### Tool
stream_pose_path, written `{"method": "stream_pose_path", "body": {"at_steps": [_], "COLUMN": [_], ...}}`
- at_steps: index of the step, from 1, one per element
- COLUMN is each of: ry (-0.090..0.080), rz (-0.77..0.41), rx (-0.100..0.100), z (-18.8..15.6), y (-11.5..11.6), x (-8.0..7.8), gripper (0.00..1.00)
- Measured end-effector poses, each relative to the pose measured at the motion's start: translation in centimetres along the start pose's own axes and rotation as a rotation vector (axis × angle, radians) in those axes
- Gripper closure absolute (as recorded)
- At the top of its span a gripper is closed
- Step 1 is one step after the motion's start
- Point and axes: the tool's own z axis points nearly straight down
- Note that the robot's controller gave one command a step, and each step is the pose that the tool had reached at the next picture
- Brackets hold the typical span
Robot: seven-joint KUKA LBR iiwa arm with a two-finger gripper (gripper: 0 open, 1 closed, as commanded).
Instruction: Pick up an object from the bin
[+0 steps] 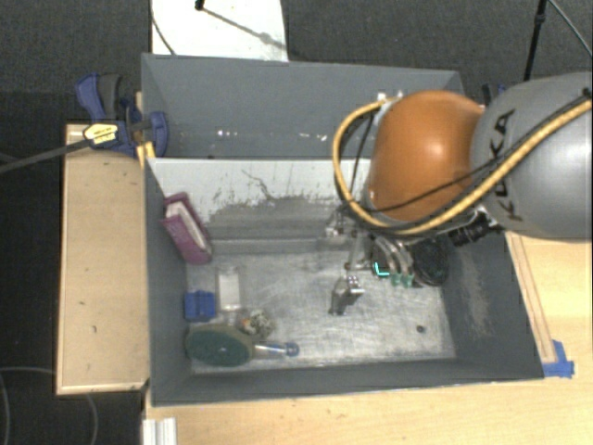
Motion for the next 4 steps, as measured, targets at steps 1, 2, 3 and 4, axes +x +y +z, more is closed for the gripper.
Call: {"method": "stream_pose_path", "body": {"at_steps": [1, 2, 3, 4], "ry": [-0.001, -0.007, -0.002, -0.014], "rz": [-0.062, -0.122, -0.114, -0.113], "rx": [-0.002, -0.001, 0.002, -0.003], "z": [5.9, 13.4, 13.2, 4.7], "y": [7.5, 13.0, 12.7, 12.8], "x": [1.7, 4.0, 4.0, 3.9], "gripper": [0.0, 0.0, 1.0, 1.0]}}
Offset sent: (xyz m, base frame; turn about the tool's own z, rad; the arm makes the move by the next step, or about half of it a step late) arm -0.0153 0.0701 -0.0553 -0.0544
